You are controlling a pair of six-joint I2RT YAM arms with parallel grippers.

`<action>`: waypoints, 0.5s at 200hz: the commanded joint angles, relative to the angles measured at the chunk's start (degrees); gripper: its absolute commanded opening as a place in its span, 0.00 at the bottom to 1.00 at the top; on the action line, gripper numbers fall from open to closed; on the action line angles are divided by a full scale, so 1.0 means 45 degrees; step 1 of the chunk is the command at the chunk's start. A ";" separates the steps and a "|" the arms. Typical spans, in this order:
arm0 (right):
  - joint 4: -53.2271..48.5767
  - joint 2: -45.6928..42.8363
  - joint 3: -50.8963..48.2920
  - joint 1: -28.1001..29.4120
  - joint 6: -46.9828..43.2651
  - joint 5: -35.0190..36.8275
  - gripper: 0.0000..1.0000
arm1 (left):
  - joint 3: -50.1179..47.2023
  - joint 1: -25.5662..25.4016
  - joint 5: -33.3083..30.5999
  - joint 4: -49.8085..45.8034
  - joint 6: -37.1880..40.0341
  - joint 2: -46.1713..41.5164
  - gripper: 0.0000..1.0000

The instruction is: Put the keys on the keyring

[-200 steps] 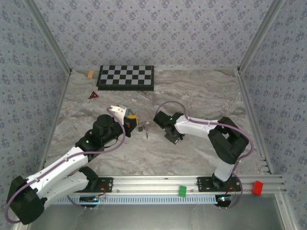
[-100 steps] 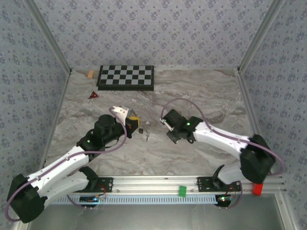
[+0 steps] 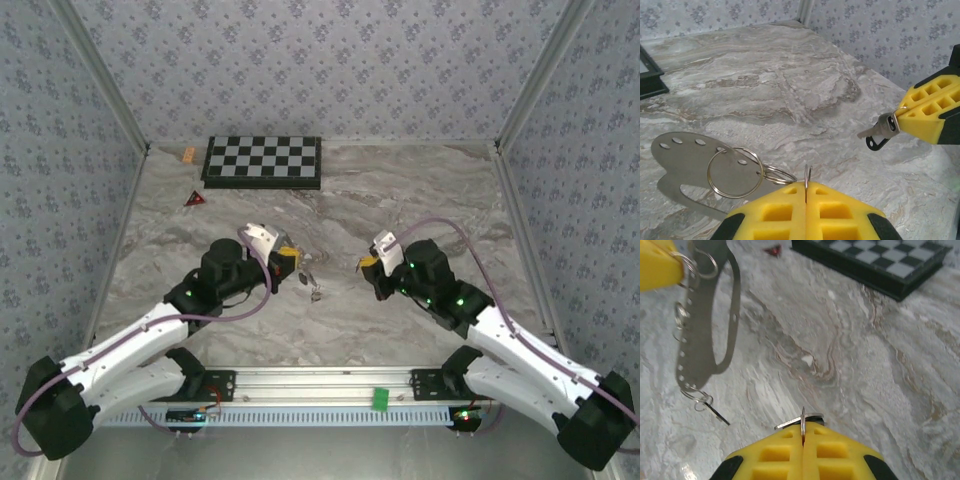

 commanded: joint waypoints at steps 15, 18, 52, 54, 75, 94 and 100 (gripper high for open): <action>0.1739 -0.0584 -0.0055 -0.0250 0.0192 -0.1120 0.00 | 0.0631 -0.0187 0.0916 0.1785 0.0686 0.0295 0.00; 0.1730 -0.0583 -0.0020 -0.0243 0.0192 -0.1170 0.00 | 0.0664 -0.0193 0.0919 0.1810 0.0739 0.0314 0.00; 0.1453 -0.0740 0.0392 -0.0088 -0.0067 -0.1774 0.00 | 0.1152 -0.0382 0.1454 0.1351 0.1284 0.0713 0.00; 0.1406 -0.0749 0.0452 -0.0070 -0.0141 -0.1825 0.00 | 0.1151 -0.0387 0.1507 0.1345 0.1328 0.0728 0.00; 0.0391 -0.0500 0.1154 0.0251 -0.0858 -0.1895 0.00 | 0.0947 -0.0572 0.1756 0.1426 0.1839 0.0692 0.00; -0.0656 0.0088 0.1913 0.0479 -0.1645 -0.2000 0.00 | 0.0623 -0.0793 0.1720 0.1607 0.2528 0.0543 0.00; -0.0972 0.0268 0.2129 0.0554 -0.1903 -0.1982 0.00 | 0.0545 -0.0870 0.1544 0.1643 0.2628 0.0519 0.00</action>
